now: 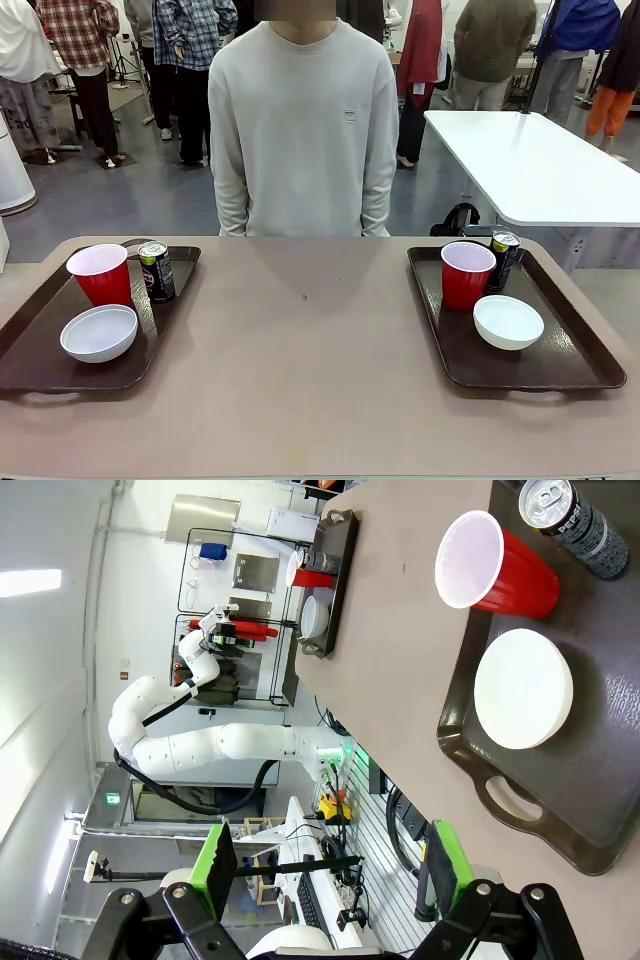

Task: Prepare tableware on both trays.
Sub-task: Pick up a Picnic Bowl from the table and place it on a Handle tray.

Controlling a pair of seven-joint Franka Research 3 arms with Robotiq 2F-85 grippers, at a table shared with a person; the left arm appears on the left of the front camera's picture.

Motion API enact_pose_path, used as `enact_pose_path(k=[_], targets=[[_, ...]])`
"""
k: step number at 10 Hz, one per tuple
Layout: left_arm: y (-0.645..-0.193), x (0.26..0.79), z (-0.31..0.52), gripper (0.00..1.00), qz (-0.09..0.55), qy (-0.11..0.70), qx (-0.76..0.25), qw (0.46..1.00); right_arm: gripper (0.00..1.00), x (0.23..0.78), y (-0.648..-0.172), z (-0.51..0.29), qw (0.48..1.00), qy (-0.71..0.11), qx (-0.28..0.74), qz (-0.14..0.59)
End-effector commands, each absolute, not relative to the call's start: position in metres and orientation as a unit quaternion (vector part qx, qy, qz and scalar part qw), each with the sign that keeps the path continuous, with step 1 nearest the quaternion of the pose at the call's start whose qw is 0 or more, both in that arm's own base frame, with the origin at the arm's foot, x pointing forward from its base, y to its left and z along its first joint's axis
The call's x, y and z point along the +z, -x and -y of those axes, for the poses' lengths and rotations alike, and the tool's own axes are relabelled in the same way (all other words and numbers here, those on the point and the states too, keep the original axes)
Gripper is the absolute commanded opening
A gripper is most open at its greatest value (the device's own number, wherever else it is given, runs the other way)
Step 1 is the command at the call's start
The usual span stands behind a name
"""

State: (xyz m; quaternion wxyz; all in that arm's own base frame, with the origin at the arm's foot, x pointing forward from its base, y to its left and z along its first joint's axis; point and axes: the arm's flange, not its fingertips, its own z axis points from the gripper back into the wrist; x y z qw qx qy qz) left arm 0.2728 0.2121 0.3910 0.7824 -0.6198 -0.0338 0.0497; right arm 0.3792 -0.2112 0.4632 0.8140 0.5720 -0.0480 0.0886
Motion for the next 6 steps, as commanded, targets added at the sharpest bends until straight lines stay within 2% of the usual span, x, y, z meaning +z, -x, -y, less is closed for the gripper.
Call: enact_pose_path(k=[1, 6], targets=[[-0.2672, 0.3865, -0.2157, 1.00, 0.035, 0.625, 0.043, 0.779, 1.00, 0.4640, -0.3765, 0.2094, 0.812, -0.576, 0.085, 0.048], [-0.2672, 0.3865, -0.2157, 1.00, 0.035, 0.625, 0.043, 0.779, 1.00, 0.4640, -0.3765, 0.2094, 0.812, -0.576, 0.085, 0.048]])
